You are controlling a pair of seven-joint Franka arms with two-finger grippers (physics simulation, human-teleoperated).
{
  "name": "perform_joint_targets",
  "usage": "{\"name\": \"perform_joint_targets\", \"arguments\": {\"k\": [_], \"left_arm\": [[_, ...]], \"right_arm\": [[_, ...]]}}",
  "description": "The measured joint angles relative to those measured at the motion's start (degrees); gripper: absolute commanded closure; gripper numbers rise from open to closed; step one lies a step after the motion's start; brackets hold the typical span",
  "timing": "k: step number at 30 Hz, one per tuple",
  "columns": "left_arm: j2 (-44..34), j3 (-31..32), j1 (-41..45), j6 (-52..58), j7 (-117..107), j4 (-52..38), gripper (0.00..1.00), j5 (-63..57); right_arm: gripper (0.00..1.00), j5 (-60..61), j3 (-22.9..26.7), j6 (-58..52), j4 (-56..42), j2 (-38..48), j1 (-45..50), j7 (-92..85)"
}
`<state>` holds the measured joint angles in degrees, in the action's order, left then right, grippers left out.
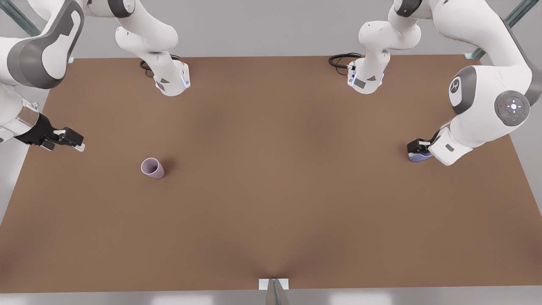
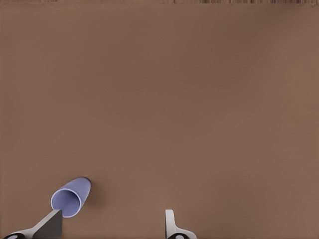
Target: Stack the cups, with the pink cup at the bottom and the purple cup at the top
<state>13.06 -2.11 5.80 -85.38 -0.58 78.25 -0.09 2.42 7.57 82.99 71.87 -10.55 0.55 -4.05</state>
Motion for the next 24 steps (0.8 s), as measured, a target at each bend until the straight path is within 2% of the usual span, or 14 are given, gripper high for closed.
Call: {"name": "perform_joint_targets", "arguments": {"k": [3,5,14,24], "left_arm": [[0.38,-0.01,-0.03,-0.35,0.01,0.13,0.0,-0.03],[1.07,-0.13,-0.08,-0.59,0.01,0.15,0.0,-0.04],[2.17,-0.61,-0.1,-1.08,0.02,0.26,0.0,0.06],[2.86,-0.7,-0.26,-1.26,0.11,0.27,0.0,0.32]], "right_arm": [[0.0,-0.06,-0.08,0.08,1.09,-0.99,-0.06,-0.36],[0.0,-0.18,-0.25,0.81,5.16,-0.88,0.19,-0.63],[0.0,0.08,-0.9,17.86,36.07,4.86,2.1,-3.69],[0.0,-0.1,-0.9,38.67,45.26,-0.26,1.71,-7.24]]}}
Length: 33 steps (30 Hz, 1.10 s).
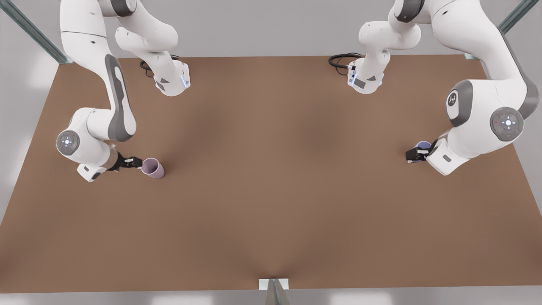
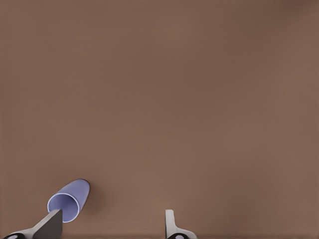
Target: Stack the cups, with the pink cup at the bottom and the purple cup at the top
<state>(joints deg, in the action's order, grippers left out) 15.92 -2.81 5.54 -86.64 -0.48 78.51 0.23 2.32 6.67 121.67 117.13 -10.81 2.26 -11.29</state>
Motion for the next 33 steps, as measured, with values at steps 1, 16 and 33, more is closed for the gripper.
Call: {"name": "perform_joint_targets", "arguments": {"k": [1,16,33], "left_arm": [[0.07,0.0,0.0,-0.03,0.01,0.0,0.0,0.02],[1.17,0.0,-0.02,-0.47,0.13,0.0,0.0,0.19],[1.64,-0.01,-0.53,-0.86,0.2,0.0,0.0,0.24]], "right_arm": [[0.0,-0.03,0.0,1.3,0.14,-0.67,0.03,-0.27],[0.0,-0.3,0.01,13.25,8.95,-2.35,0.03,-3.6],[0.64,-0.26,-0.07,16.78,12.02,-5.73,0.04,-6.06]]}}
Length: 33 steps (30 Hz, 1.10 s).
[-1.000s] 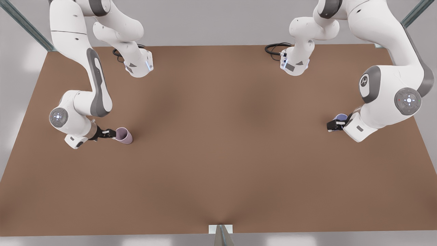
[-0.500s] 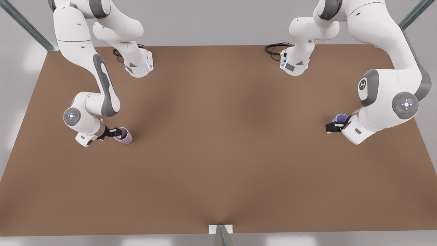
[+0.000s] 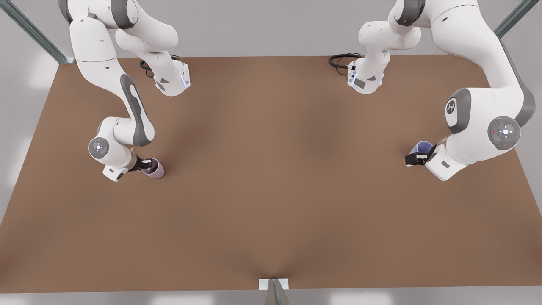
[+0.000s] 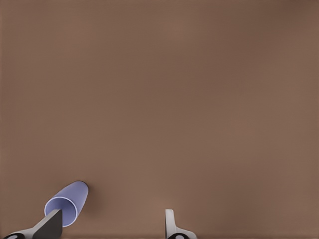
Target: Stack the cups, with the pink cup at the bottom and the purple cup at the top
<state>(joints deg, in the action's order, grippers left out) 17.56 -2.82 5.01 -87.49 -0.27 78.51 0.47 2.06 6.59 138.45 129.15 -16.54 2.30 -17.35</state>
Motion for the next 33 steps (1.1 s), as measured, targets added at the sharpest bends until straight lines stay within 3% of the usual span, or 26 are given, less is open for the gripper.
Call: {"name": "perform_joint_targets", "arguments": {"k": [1,2,11,14,16,18,20,21,24,27,33], "left_arm": [[0.0,-0.03,0.01,-0.01,0.01,0.0,0.0,0.0],[0.0,-0.02,0.0,-0.02,0.01,0.0,0.0,0.0],[0.0,-0.07,-0.05,-0.06,0.06,0.0,0.0,0.0],[0.0,-0.86,-0.11,-0.09,0.15,0.0,0.0,0.06],[0.0,-1.0,-0.12,-0.11,0.21,0.0,0.0,0.1],[0.0,-1.03,-0.1,-0.12,0.26,0.0,0.0,0.1],[0.0,-1.04,-0.09,-0.13,0.31,0.0,0.0,0.1],[0.0,-1.04,-0.09,-0.13,0.33,0.0,0.0,0.1],[0.0,-1.04,-0.09,-0.14,0.39,0.07,0.0,0.14],[-0.65,-1.77,0.03,-1.03,0.45,3.37,0.0,0.21],[-6.52,-6.21,-0.08,-8.24,1.22,20.09,0.0,0.31]], "right_arm": [[0.66,0.0,0.0,0.03,-0.04,-0.05,0.0,-0.09],[0.78,0.07,-0.01,0.05,-0.07,-0.08,0.02,-0.23],[0.79,0.3,-1.97,-1.96,-4.37,3.3,-0.04,-1.34],[0.79,0.61,-7.39,-5.2,-8.47,4.64,-0.35,-0.6],[0.79,0.74,-14.04,-7.37,-13.2,3.53,-0.38,1.18],[0.79,0.83,-20.4,-9.93,-21.72,-0.81,1.51,4.15],[0.79,0.54,-22.43,-13.23,-32.0,-6.77,8.16,8.0],[0.79,0.38,-22.27,-14.72,-37.36,-10.48,12.78,10.28],[0.79,0.03,-15.39,-19.08,-59.47,-25.33,28.69,17.97],[0.79,0.05,-10.37,-22.13,-74.65,-36.88,37.89,25.88],[0.79,0.2,-9.02,-23.25,-80.46,-43.64,41.43,39.64]]}}
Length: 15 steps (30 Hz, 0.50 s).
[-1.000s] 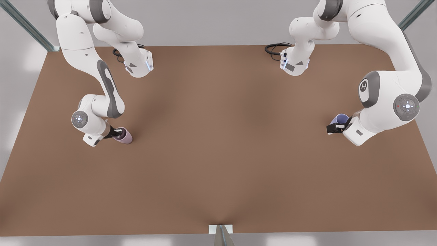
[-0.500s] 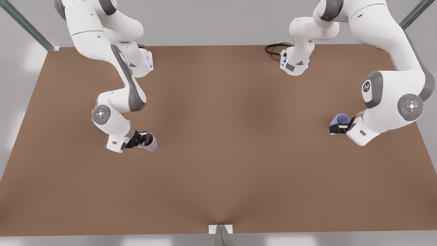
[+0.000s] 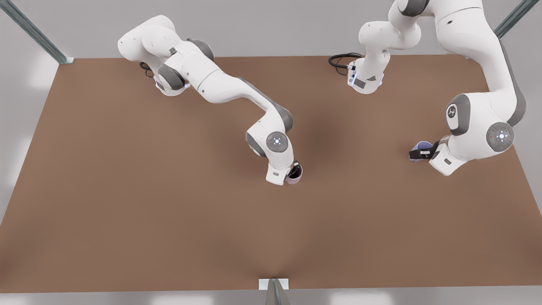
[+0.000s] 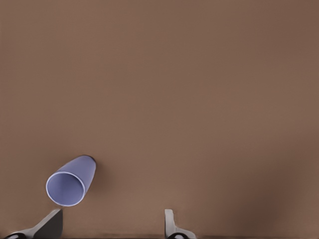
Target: Stack the cups, with the pink cup at the bottom and the purple cup at the top
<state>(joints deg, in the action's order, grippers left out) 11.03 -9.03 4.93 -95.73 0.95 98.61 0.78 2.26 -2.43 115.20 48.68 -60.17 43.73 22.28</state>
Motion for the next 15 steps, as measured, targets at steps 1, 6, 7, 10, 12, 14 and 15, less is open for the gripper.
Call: {"name": "perform_joint_targets", "arguments": {"k": [1,6,7,10,12,14,15], "left_arm": [[-0.15,-0.93,0.14,-1.46,0.26,1.74,0.0,-0.01],[-1.1,-3.77,0.07,-10.32,1.52,13.75,0.0,-0.11],[-1.69,-3.99,0.01,-11.9,1.75,15.69,0.0,-0.19],[-3.41,-4.99,0.42,-16.44,2.38,21.51,0.0,-0.43],[-3.85,-6.33,0.36,-19.89,3.01,24.95,0.0,-0.53],[-3.99,-7.85,0.21,-23.11,3.84,27.38,0.0,-0.61],[-3.99,-8.4,0.03,-24.37,4.26,27.88,0.0,-0.63]], "right_arm": [[0.79,0.02,0.02,0.07,-0.06,-0.22,0.02,1.91],[0.79,0.1,-0.03,0.54,-0.13,-1.14,0.19,10.04],[0.79,0.09,0.0,0.77,-0.13,-1.43,0.39,11.43],[0.72,0.06,-0.07,1.5,-0.06,-1.68,0.78,15.22],[0.65,0.0,-0.21,2.1,0.12,-1.75,0.82,17.55],[0.5,-0.05,-0.27,2.65,0.32,-1.79,0.83,19.65],[0.5,-0.05,-0.28,2.86,0.36,-1.79,0.84,20.61]]}}
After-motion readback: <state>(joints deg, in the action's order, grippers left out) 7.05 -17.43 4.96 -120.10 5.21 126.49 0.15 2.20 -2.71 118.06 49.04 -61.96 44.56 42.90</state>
